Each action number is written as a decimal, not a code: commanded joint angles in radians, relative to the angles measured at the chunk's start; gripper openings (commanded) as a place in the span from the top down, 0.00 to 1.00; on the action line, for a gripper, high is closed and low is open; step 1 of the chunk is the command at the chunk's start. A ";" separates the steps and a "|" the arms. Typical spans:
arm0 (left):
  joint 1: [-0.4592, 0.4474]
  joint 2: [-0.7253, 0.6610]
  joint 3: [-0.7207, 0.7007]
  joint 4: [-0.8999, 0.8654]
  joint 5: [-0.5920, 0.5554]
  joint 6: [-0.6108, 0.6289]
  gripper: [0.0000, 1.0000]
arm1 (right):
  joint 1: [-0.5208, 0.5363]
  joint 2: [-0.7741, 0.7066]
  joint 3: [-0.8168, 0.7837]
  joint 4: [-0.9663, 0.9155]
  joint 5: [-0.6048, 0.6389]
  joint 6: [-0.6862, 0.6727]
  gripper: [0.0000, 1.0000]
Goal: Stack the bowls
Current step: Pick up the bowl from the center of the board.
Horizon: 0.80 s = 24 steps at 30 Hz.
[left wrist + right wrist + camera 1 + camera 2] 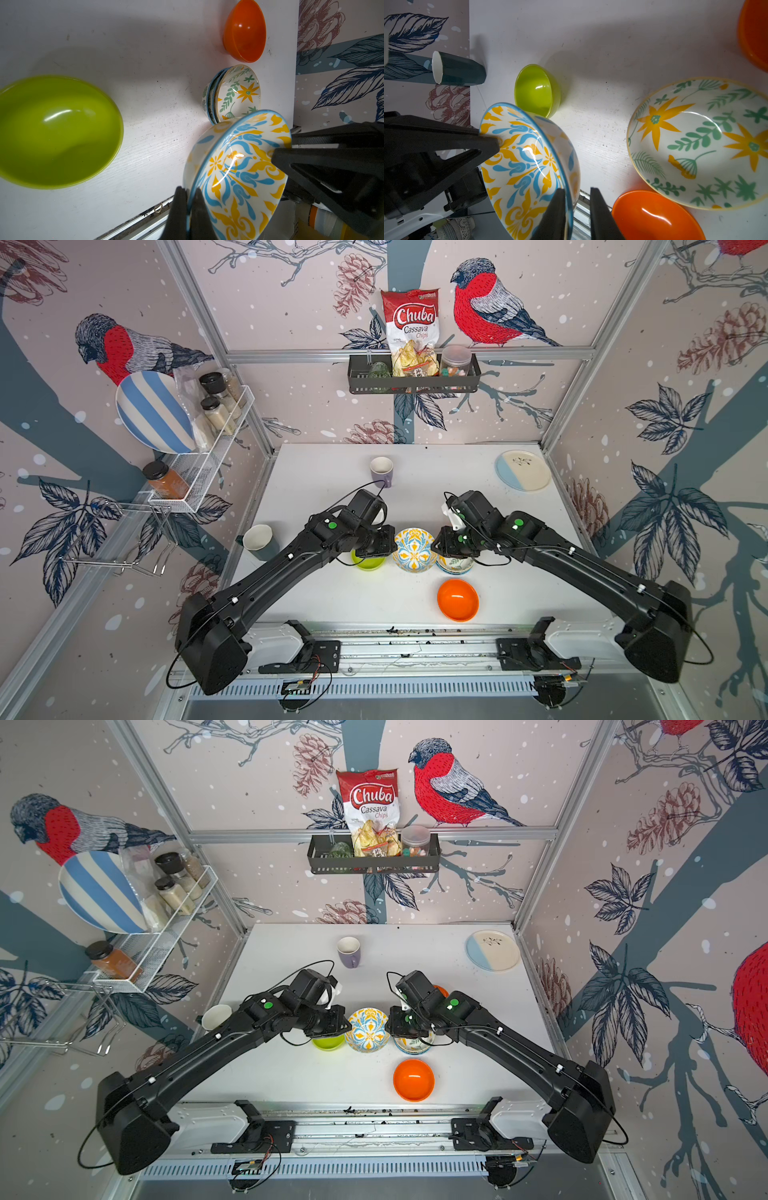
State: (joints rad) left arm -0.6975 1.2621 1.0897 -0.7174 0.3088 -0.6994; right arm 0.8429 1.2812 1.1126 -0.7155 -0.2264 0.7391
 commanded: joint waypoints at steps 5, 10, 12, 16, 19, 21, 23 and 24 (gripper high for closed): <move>-0.006 -0.007 -0.002 0.020 -0.002 0.003 1.00 | 0.005 0.001 -0.010 0.032 -0.023 0.013 0.83; -0.005 -0.007 -0.007 0.027 -0.003 0.002 1.00 | 0.005 0.001 -0.013 0.030 -0.018 0.016 0.89; -0.005 -0.010 -0.010 0.027 -0.003 0.002 1.00 | 0.005 0.001 -0.016 0.030 -0.017 0.018 0.94; -0.005 -0.018 -0.013 0.036 -0.011 -0.006 0.99 | 0.001 0.001 -0.008 0.030 -0.017 0.021 1.00; -0.004 -0.018 0.008 0.011 -0.023 0.007 0.54 | -0.016 0.007 0.020 0.010 -0.028 0.007 1.00; -0.003 -0.026 0.029 -0.027 -0.054 0.017 0.29 | -0.032 0.005 0.027 0.008 -0.037 0.005 1.00; 0.000 -0.050 0.042 -0.055 -0.100 0.018 0.18 | -0.059 0.002 0.026 0.011 -0.057 0.003 1.00; 0.003 -0.068 0.041 -0.060 -0.124 0.018 0.16 | -0.072 0.001 0.026 0.010 -0.064 0.001 1.00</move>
State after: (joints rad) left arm -0.6994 1.2247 1.1187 -0.7284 0.2623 -0.6987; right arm 0.7883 1.2877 1.1290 -0.7193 -0.2546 0.7540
